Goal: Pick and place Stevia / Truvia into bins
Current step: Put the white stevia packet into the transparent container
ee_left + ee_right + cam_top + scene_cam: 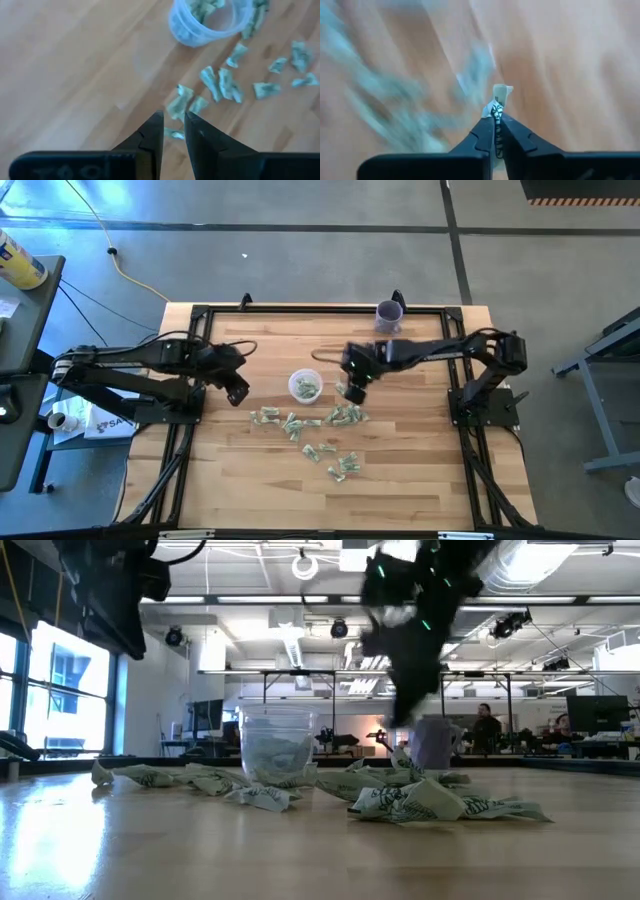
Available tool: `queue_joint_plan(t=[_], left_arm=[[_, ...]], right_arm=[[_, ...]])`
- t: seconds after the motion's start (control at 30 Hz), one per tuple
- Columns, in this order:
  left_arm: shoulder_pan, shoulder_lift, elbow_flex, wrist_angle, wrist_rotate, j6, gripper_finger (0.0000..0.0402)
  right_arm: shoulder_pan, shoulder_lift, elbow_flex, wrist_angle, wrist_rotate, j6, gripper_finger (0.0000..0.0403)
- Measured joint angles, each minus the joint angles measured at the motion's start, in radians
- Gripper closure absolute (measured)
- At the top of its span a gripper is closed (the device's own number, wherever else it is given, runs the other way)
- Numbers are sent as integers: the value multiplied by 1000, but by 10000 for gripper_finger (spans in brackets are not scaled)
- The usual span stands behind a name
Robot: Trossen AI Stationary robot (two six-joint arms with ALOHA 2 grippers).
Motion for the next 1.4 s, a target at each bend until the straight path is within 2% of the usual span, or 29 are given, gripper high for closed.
queue_joint_plan(t=[0.17,0.37,0.47,0.57,0.67,0.77,0.87,0.97,1.07,1.17,1.3,1.4], left_arm=[[0,-49,-95,54,59,-18,291],[0,-45,-213,180,124,-19,289],[0,-40,-252,243,159,-46,288],[0,-39,-263,240,184,-80,288],[-13,-39,-263,246,185,-101,280],[-34,-35,-263,246,188,-158,251],[-67,-5,-263,244,188,-283,208],[-111,35,-262,260,174,-456,165],[-178,91,-261,281,139,-633,132],[-252,162,-245,306,76,-794,115],[-325,266,-216,309,-21,-957,119],[-347,345,-208,332,-27,-1030,136]], right_arm=[[-6,56,289,30,-66,-95,393],[-5,276,506,-81,-226,-156,400],[14,366,599,-127,-234,-181,392],[27,417,670,-226,-177,-212,355],[30,413,691,-269,-91,-262,296],[34,395,692,-305,-48,-280,228],[40,369,692,-333,8,-297,164],[43,356,693,-376,95,-300,118],[40,356,691,-443,171,-291,94],[32,355,673,-447,236,-287,88],[11,352,629,-438,268,-283,87],[-13,349,594,-431,276,-282,87]])
